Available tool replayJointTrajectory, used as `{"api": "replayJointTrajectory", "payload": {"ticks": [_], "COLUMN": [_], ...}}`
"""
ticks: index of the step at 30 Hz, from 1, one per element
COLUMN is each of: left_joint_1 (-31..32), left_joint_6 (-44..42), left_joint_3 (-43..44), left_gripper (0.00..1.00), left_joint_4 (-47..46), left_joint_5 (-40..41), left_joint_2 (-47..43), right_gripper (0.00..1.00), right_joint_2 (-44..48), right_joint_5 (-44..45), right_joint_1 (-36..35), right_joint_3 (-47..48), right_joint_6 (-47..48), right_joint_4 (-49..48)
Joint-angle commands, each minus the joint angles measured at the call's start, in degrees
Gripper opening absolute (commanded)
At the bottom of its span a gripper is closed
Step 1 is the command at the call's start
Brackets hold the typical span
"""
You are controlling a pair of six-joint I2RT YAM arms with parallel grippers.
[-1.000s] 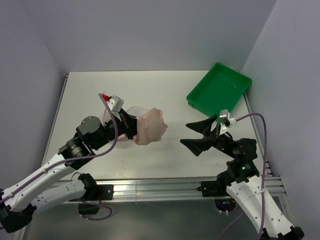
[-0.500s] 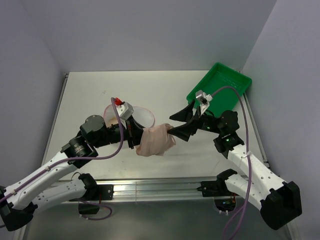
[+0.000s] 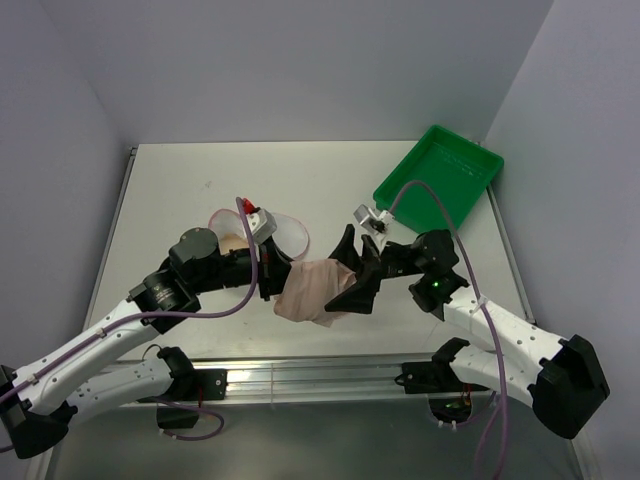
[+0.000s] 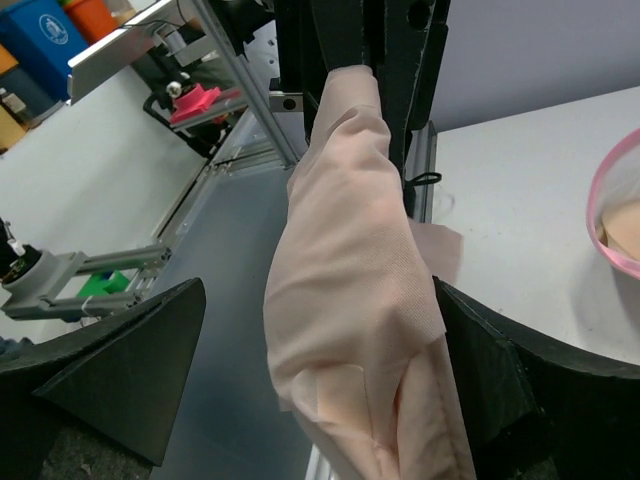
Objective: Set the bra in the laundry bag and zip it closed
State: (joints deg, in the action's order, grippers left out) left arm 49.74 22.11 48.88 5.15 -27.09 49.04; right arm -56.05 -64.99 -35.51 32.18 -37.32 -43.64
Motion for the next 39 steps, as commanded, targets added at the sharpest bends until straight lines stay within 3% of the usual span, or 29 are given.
{"api": "replayJointTrajectory", "payload": {"ticks": [1,6,11,12,13,18,19,21,23,28,34,39], "left_joint_1": [-0.2,-0.2,-0.2,-0.2,-0.2,-0.2,-0.2,-0.2,-1.6,-11.7,-27.7,-30.3], "left_joint_6": [-0.9,-1.3,-1.5,-1.6,-1.9,-3.7,-3.9,-2.6,0.8,6.6,12.2,17.8], "left_joint_3": [2.6,2.8,3.5,3.7,3.8,5.7,6.8,7.7,8.9,8.9,3.3,-5.4], "left_gripper": [0.00,0.04,0.21,0.30,0.36,0.73,0.75,0.83,0.86,0.85,0.78,0.71], "left_joint_4": [-2.6,-2.3,-1.1,-0.7,0.0,6.0,9.2,12.0,16.1,15.7,13.6,13.1], "left_joint_5": [1.2,3.4,3.7,3.8,4.0,9.1,11.9,25.8,39.3,37.6,38.0,46.2], "left_joint_2": [-0.1,-1.1,-1.6,-1.7,-2.1,-3.8,-4.4,-4.6,-3.8,-1.4,-0.1,-2.0], "right_gripper": [0.97,0.88,0.62,0.51,0.46,0.30,0.28,0.24,0.21,0.17,0.09,0.00], "right_joint_2": [1.0,1.6,1.3,1.0,0.9,1.2,1.5,2.1,2.3,1.9,1.6,-1.2], "right_joint_5": [2.3,7.0,9.4,10.1,10.5,12.3,12.6,14.2,14.8,15.5,19.1,25.3], "right_joint_1": [-1.4,-1.9,-1.9,-1.9,-1.9,-1.8,-1.8,-1.4,-0.9,-0.3,-0.1,-0.2], "right_joint_3": [-0.5,-1.5,-1.5,-1.4,-1.4,-1.4,-1.4,-1.8,-2.0,-2.5,-1.6,0.9], "right_joint_6": [2.1,4.7,6.0,6.2,6.2,6.8,7.6,8.4,8.5,8.1,7.6,3.5], "right_joint_4": [0.0,4.6,7.3,7.8,7.9,8.8,10.3,11.3,11.6,11.6,13.3,10.5]}}
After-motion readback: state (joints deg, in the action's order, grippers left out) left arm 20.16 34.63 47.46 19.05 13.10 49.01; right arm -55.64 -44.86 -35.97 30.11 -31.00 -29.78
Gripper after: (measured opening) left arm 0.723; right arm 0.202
